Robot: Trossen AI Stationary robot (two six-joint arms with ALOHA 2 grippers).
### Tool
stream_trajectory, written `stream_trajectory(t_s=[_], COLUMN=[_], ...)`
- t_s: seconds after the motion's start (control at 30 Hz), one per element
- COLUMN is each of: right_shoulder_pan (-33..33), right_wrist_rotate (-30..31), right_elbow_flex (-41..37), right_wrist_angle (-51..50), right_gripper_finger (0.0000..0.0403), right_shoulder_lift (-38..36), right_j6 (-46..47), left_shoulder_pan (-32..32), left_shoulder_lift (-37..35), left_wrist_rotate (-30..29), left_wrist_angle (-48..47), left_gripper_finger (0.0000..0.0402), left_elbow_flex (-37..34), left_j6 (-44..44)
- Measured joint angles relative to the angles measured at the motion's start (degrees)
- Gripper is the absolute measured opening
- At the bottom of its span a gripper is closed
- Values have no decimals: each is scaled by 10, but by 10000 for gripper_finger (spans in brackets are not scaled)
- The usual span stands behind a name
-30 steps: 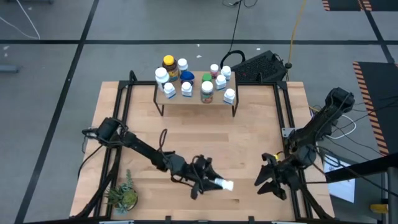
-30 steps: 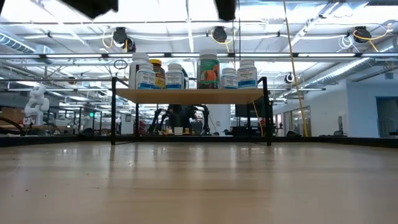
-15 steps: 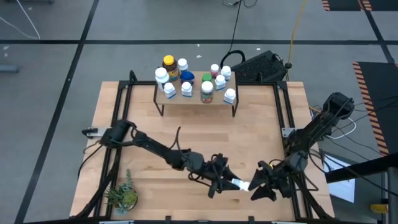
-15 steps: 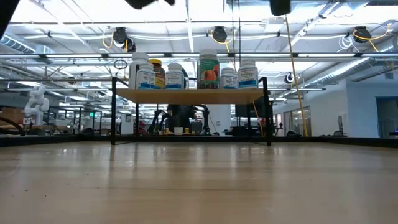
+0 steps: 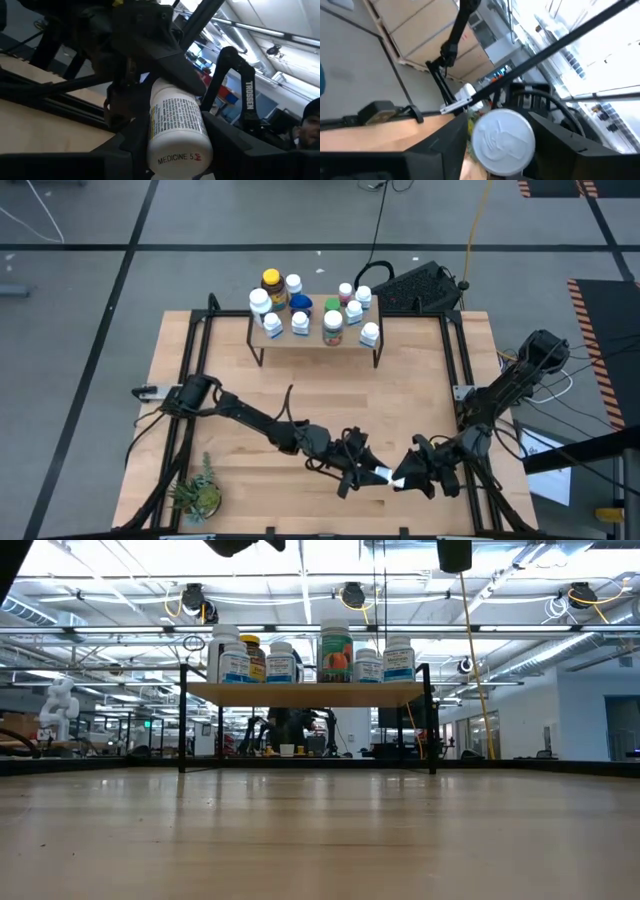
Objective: Pick and place medicine bottles onto shelf by color
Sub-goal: Put the white black medicine bottle on the shelf
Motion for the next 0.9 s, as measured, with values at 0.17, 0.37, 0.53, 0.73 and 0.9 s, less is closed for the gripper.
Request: stream_trajectory(t_s=[0.17, 0.37, 0.53, 0.73, 0.9], right_shoulder_pan=[-10, -17, -26, -55, -96], right_wrist_rotate=[-1, 9, 115, 138, 148], right_elbow_flex=[0, 0, 0, 18, 59], right_wrist_angle=[-1, 7, -39, -253, -484], right_gripper_finger=[155, 143, 143, 144, 143], right_shoulder_lift=[0, 0, -29, -131, -206], right_j6=[38, 148, 239, 402, 533], left_shoulder_pan=[-2, -6, 0, 18, 29], left_shoulder_lift=[0, 0, -8, -68, -135], left_wrist_rotate=[-2, -48, -113, -107, -167], left_wrist_angle=[0, 0, -28, -258, -473], left_gripper_finger=[157, 188, 248, 302, 312], left_elbow_flex=[0, 0, 1, 1, 2], left_j6=[14, 32, 106, 129, 65])
